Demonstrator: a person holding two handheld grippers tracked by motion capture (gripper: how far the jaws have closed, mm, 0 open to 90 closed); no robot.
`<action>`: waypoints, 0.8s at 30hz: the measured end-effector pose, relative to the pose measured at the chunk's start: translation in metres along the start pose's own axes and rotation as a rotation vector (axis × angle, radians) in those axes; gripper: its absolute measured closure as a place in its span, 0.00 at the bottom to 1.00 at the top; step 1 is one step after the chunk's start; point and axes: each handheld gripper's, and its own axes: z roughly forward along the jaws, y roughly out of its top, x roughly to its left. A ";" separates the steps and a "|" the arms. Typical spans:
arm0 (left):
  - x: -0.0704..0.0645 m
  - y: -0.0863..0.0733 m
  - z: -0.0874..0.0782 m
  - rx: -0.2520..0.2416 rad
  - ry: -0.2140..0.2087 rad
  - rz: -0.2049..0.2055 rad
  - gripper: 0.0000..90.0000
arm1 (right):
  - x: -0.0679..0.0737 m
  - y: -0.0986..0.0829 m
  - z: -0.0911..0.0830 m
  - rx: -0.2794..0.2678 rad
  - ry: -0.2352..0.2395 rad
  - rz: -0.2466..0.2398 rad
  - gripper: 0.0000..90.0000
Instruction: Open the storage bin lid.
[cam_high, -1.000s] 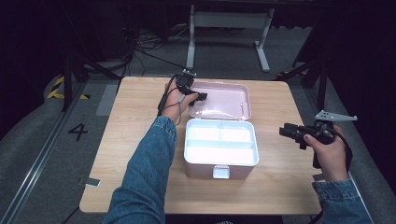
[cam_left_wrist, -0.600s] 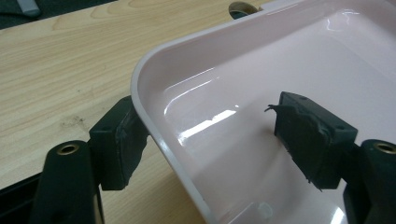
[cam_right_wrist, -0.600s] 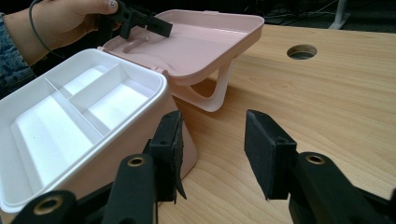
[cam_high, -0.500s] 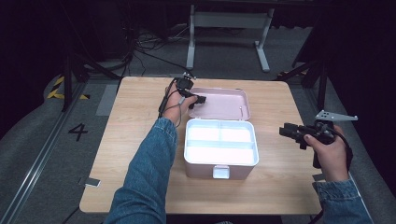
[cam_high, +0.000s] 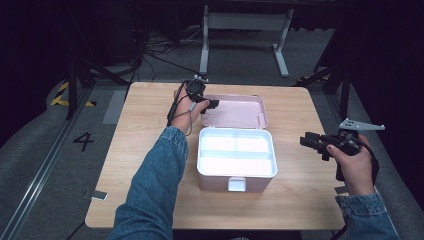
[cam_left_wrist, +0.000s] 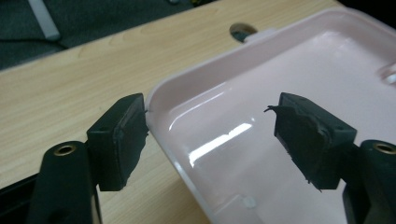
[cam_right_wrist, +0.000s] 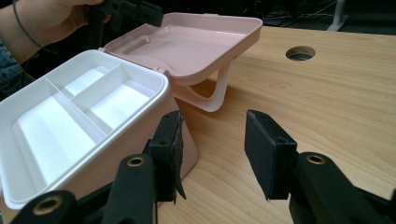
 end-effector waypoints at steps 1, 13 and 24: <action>-0.002 0.002 -0.009 -0.021 -0.005 0.017 0.30 | 0.000 0.000 0.000 0.001 -0.001 0.005 0.64; -0.042 -0.001 -0.078 -0.097 -0.122 0.120 0.29 | -0.001 0.007 0.007 0.015 0.014 0.004 0.65; -0.060 -0.024 -0.137 -0.101 -0.151 0.183 0.29 | 0.000 0.029 0.032 0.067 0.030 -0.039 0.64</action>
